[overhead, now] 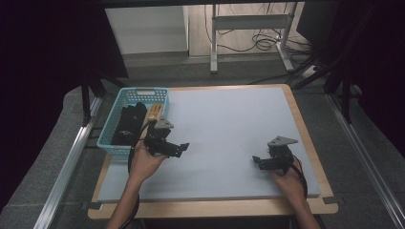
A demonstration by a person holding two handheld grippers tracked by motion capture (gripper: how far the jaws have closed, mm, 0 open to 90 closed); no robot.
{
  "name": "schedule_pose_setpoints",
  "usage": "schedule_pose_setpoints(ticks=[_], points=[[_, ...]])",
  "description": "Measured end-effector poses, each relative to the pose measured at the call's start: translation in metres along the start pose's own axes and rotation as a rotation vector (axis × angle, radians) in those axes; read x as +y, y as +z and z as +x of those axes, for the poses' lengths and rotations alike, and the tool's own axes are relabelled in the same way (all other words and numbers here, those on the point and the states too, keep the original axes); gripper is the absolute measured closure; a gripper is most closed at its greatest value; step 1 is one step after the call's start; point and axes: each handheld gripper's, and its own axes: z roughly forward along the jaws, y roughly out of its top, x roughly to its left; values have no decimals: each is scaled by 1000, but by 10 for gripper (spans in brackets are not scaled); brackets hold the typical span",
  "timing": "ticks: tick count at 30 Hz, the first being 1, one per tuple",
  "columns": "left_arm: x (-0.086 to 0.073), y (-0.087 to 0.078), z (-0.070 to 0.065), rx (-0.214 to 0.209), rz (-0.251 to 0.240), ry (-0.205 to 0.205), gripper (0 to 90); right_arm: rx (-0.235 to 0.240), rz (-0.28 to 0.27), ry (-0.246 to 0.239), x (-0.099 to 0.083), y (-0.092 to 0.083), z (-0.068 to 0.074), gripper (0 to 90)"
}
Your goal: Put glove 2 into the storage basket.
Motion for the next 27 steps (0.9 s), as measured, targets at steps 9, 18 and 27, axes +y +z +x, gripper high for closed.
schedule_pose_setpoints(ticks=[9,18,27], points=[[-2,10,-17,-36,-26,16,0,0,0,-1,0,0,0,154],[0,22,-38,-78,-35,49,0,0,0,0,0,0,0,154],[-1,34,-58,-110,-38,78,0,0,0,0,0,0,0,154]])
